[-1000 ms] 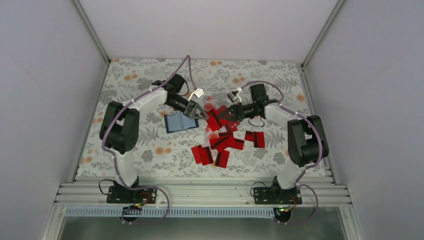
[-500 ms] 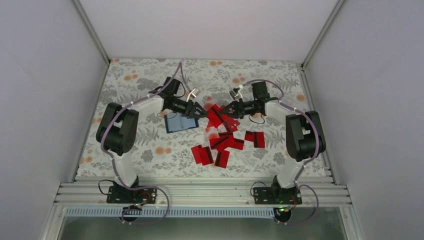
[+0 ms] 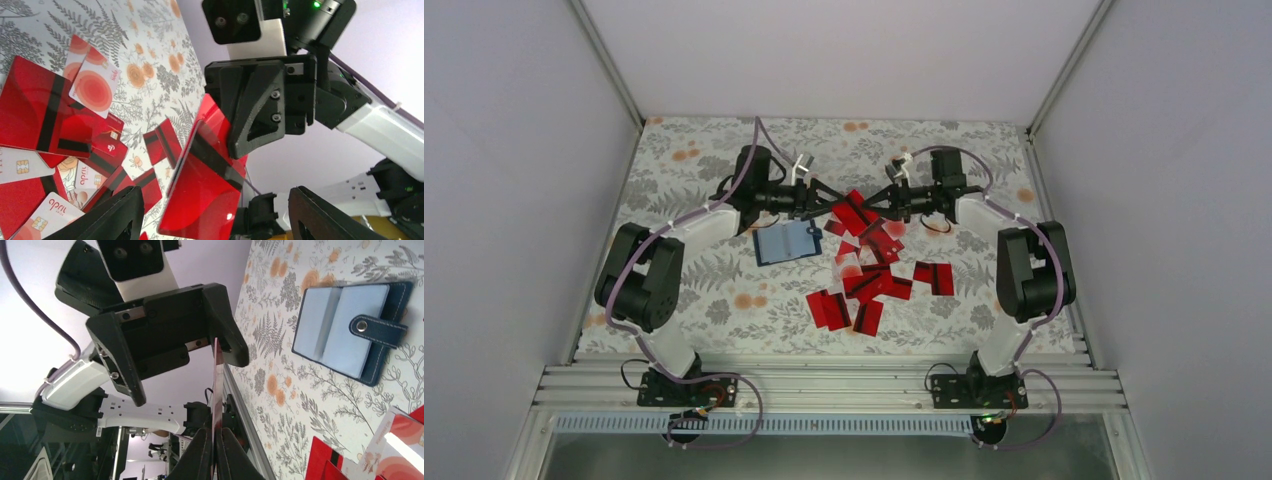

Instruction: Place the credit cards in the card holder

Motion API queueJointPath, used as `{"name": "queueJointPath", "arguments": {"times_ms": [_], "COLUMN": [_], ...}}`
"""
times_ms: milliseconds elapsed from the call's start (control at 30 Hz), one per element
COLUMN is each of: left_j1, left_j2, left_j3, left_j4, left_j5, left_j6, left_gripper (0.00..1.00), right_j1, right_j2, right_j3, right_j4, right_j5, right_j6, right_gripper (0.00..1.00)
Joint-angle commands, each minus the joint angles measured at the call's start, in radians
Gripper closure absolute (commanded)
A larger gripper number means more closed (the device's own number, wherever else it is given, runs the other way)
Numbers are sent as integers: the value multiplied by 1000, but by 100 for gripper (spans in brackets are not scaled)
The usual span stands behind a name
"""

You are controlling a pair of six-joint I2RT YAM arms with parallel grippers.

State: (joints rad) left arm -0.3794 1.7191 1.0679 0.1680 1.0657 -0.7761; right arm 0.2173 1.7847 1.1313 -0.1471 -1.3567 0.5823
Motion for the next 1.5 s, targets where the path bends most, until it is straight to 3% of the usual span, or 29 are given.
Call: {"name": "queueJointPath", "arguments": {"times_ms": [0,167,367,700,800,933,1133,1300,1467], "left_j1": [2,3,-6,-27,-36,-37,-37,-38,-38], "left_j2": [-14,-27,-20,-30,-35,-42,-53,-47,-40], "left_j3": [-20,-20,-47,27,100,149,136,130,156], "left_j4": [126,164,288,96,-115,-244,-261,-271,-316], "left_j5": [-56,-60,-73,-145,-223,-276,-287,-286,-314], "left_j6": [-149,-200,-298,-204,-112,-63,-74,-76,-48], "left_gripper": [28,35,59,91,94,97,97,85,87], "right_j1": [-3,-3,-3,-3,-3,-2,-3,-3,-3], "right_j2": [-1,-2,8,12,11,14,9,6,2], "right_j3": [58,88,115,123,130,148,152,154,158], "right_j4": [60,64,62,31,14,-12,-15,7,10], "right_j5": [15,19,19,32,44,65,95,103,89], "right_j6": [102,134,141,114,101,85,86,103,100], "right_gripper": [96,96,96,96,96,96,96,96,96]}}
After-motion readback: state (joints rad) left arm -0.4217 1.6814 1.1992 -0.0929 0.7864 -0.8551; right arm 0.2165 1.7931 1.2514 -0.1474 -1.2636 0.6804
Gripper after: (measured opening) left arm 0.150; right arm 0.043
